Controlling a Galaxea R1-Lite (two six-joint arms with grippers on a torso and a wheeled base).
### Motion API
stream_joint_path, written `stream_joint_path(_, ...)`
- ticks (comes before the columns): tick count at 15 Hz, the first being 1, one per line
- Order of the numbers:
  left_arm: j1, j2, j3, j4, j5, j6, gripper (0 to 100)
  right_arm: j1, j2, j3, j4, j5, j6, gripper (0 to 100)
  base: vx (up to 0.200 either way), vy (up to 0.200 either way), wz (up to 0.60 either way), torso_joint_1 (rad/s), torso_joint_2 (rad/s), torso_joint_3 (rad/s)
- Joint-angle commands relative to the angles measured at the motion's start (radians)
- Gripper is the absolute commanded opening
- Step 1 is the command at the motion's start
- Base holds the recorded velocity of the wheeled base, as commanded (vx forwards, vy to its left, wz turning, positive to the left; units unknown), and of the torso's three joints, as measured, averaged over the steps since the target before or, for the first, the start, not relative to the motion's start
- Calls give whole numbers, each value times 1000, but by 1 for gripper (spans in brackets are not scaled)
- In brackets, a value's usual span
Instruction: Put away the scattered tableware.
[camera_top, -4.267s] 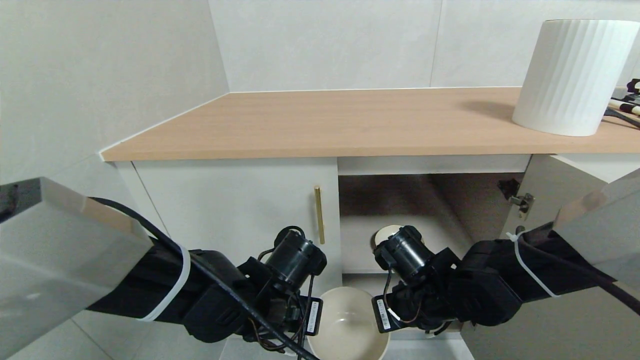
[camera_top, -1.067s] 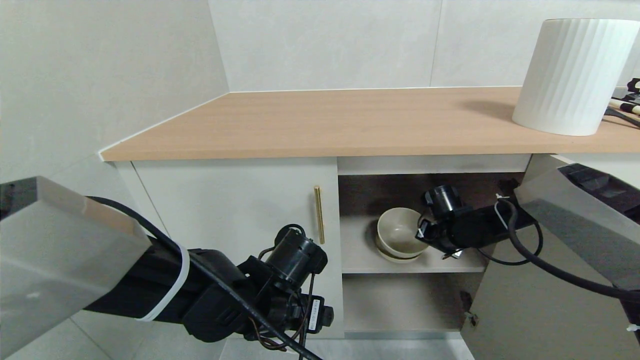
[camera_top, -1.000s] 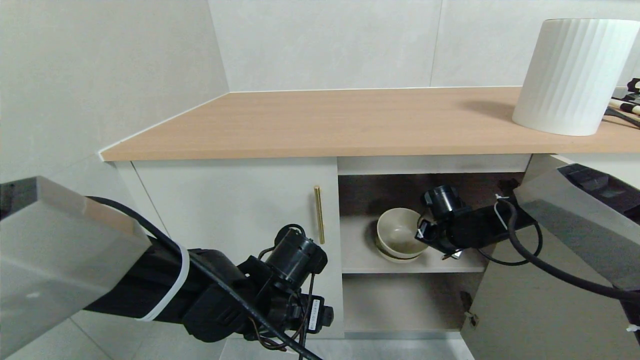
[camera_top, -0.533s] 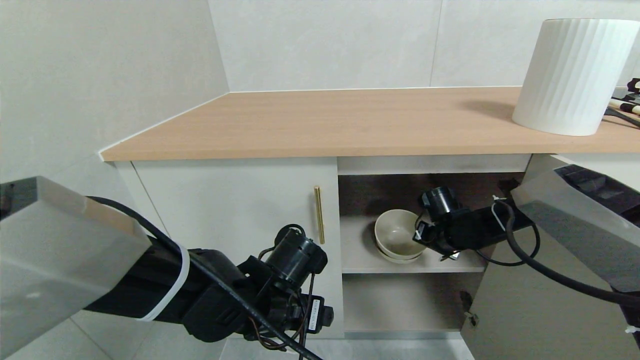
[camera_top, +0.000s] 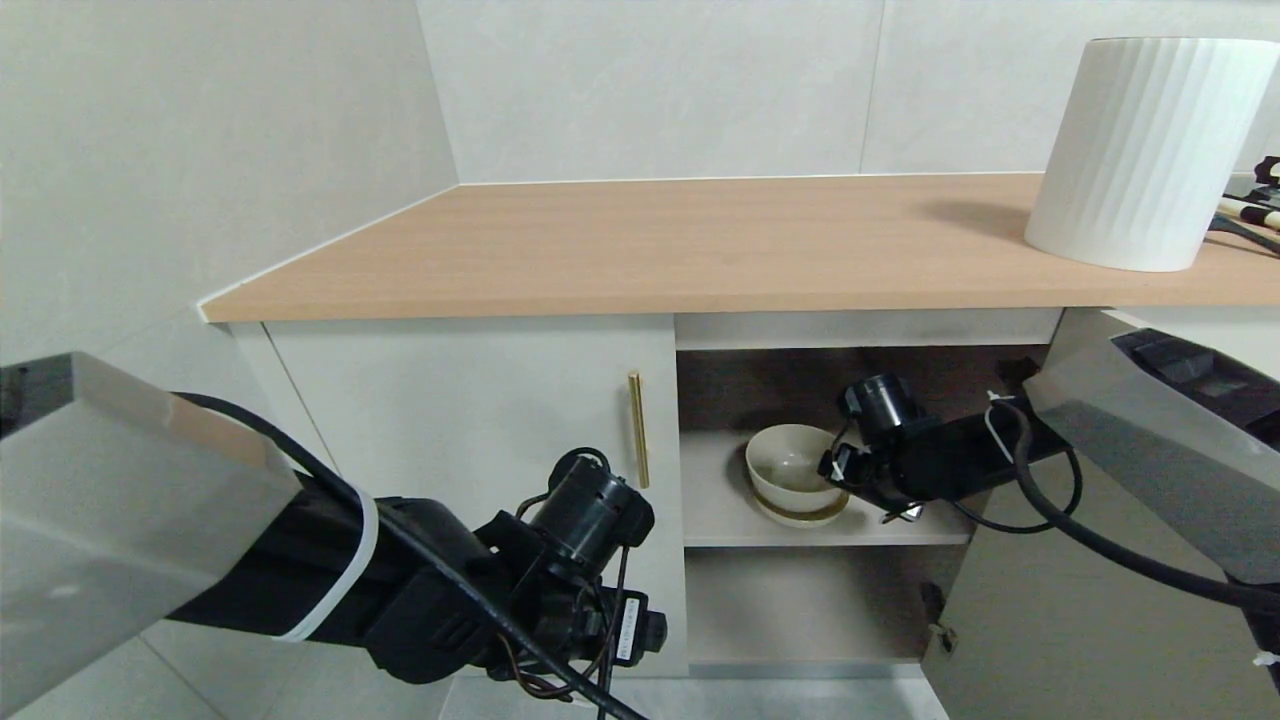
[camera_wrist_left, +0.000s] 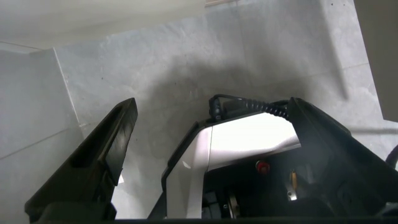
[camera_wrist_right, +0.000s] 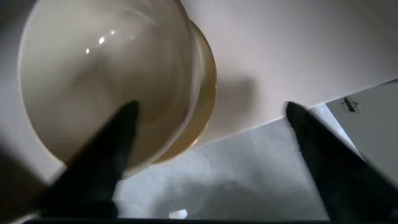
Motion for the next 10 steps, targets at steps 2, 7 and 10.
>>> stream_joint_path(2,16,-36,1,0,21,-1,100,7,-71,63,1,16,-36,100,0,0,0,0,0,0)
stream_joint_path(7,119,-325,76,7,97,44,100,54,-415,398,-1,143,-320,100,0,0,0,0,0,0)
stream_joint_path(10,142,-516,132,21,97,65,100,130,-651,603,1,185,-346,100,0,0,0,0,0,0)
